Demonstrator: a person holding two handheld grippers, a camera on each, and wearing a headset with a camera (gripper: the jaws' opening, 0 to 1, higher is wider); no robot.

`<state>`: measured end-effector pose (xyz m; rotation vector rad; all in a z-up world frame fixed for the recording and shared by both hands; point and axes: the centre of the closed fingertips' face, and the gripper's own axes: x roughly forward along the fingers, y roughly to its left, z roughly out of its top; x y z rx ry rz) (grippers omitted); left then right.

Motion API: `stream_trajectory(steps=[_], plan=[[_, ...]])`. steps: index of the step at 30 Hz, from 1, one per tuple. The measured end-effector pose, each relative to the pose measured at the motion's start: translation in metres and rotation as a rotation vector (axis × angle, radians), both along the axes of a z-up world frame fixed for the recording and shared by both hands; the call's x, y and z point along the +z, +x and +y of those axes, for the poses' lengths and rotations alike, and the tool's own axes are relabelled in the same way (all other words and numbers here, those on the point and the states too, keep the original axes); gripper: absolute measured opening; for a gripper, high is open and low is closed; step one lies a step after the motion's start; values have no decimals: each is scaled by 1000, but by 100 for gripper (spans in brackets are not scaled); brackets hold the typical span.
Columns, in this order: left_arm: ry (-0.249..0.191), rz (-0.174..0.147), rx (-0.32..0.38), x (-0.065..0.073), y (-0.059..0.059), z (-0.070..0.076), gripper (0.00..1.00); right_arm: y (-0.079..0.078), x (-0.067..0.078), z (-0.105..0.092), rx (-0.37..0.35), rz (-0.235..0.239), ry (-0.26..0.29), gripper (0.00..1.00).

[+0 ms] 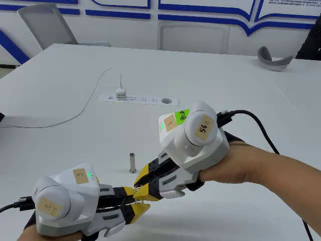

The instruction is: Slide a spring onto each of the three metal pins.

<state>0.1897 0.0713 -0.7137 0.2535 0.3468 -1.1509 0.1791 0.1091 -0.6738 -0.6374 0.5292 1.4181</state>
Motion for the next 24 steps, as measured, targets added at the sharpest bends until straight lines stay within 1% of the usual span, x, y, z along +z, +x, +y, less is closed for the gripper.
stream_trajectory(steps=[3, 5, 9, 15, 17, 22, 24], plan=[[-18, 12, 4, 0, -1, 0, 11, -1, 0, 1, 0, 2, 3, 13], [-20, 11, 7, 1, 0, 0, 11, -1, -1, 0, -4, 6, 3, 15], [-24, 9, 9, 1, 1, 1, 11, 1, -3, 0, -15, 7, 5, 15], [-27, 9, 10, 1, 2, 1, 11, 3, -5, 0, -30, 15, 19, 12], [-29, 8, 11, 1, 2, 1, 11, 3, -5, 1, -37, 26, 29, 12], [-24, -4, 10, 1, 3, 2, 11, 5, -5, 2, -54, 46, 47, 12], [-24, -8, 15, 1, 4, 3, 12, 6, -5, 2, -54, 44, 47, 12]])
